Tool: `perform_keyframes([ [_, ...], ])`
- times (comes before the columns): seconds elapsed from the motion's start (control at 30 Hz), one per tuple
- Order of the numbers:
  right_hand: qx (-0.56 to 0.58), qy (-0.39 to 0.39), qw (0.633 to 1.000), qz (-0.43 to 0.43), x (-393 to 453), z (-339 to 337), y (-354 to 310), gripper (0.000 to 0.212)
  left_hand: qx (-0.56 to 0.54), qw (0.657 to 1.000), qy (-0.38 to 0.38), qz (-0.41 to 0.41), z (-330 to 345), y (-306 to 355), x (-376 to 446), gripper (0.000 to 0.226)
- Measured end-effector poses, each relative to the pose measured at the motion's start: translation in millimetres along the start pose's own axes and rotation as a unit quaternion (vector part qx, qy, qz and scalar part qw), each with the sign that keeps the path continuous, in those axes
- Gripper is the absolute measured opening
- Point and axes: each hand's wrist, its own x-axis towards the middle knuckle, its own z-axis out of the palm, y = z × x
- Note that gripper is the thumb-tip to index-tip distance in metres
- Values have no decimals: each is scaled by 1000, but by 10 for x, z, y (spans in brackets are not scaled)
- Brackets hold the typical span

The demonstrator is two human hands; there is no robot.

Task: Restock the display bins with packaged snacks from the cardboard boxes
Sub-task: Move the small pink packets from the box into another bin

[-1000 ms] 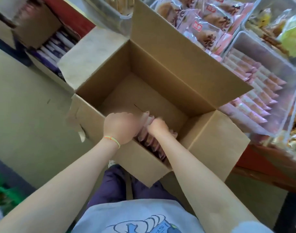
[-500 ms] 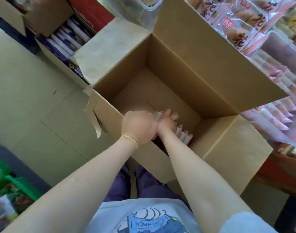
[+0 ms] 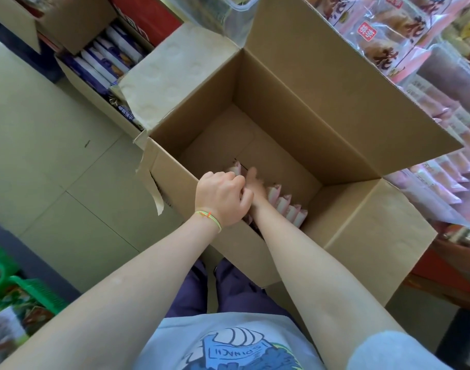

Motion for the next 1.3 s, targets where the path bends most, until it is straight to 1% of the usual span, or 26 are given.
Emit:
perform_keyframes([
  [0.03,90,3,996,15,-48,41,12,62,1,1000,0,1,-3,2,-1,29],
  [0.07,135,19,990,30,-42,76,57,67,3,1000,2,0,-2,4,-2,29],
  [0.1,140,24,989,43,-45,69,69,62,1,1000,2,-1,-3,5,-2,29],
  [0.17,70,21,994,77,5,30,102,44,-6,1000,3,-4,-6,2,-7,29],
  [0.23,31,-4,997,77,54,-16,119,41,-8,1000,14,-2,4,0,-8,27],
  [0.27,43,-12,997,66,85,-31,127,42,-11,1000,12,0,-7,6,-10,26],
  [0.37,117,7,993,28,56,-127,119,46,1,1000,-15,-6,0,4,-8,28],
  [0.4,145,11,989,29,8,-213,103,50,8,1000,-23,-12,4,-1,-9,29],
  [0.43,190,13,981,39,-78,-330,87,56,1,999,-31,-29,-9,5,-12,30],
  [0.47,249,7,967,45,-183,-472,91,61,-27,997,-41,-68,-46,28,10,29],
  [0.5,300,-6,953,40,-300,-628,114,63,-91,985,-54,-134,-125,78,71,28],
  [0.53,338,-30,940,24,-439,-804,154,61,-185,957,-64,-216,-211,137,154,29],
  [0.57,368,-64,928,2,-592,-983,212,58,-289,904,-86,-302,-311,197,255,42],
  [0.6,397,-101,912,-25,-714,-1144,283,58,-390,837,-123,-364,-423,270,364,60],
  [0.63,426,-134,893,-55,-862,-1316,351,58,-478,769,-159,-393,-525,370,486,75],
  [0.67,451,-164,874,-75,-962,-1410,385,59,-545,712,-198,-396,-573,413,563,79],
  [0.7,478,-184,854,-89,-1047,-1502,421,61,-601,669,-233,-370,-607,487,621,73],
  [0.77,526,-225,810,-128,-1176,-1669,561,72,-666,620,-259,-323,-666,748,703,51],
  [0.83,518,-261,800,-152,-1256,-1808,687,83,-698,587,-257,-321,-714,1011,774,42],
  [0.9,487,-240,825,-159,-1314,-1987,847,91,-723,547,-277,-319,-695,1259,817,36],
  [0.97,454,-203,852,-163,-1347,-2162,1046,87,-735,512,-298,-331,-651,1468,848,33],
  [1.0,442,-187,862,-166,-1370,-2254,1154,85,-737,501,-300,-339,-616,1569,857,35],
  [1.07,439,-150,870,-167,-1453,-2454,1385,81,-748,479,-295,-352,-538,1740,879,39],
  [1.13,453,-107,869,-168,-1530,-2642,1634,74,-753,466,-299,-356,-458,1889,919,41],
  [1.2,498,-28,853,-153,-1550,-2834,1876,65,-737,469,-327,-361,-383,2018,952,40],
  [1.3,623,117,768,-93,-1435,-3143,2065,45,-684,496,-394,-361,-327,2250,985,36],
])
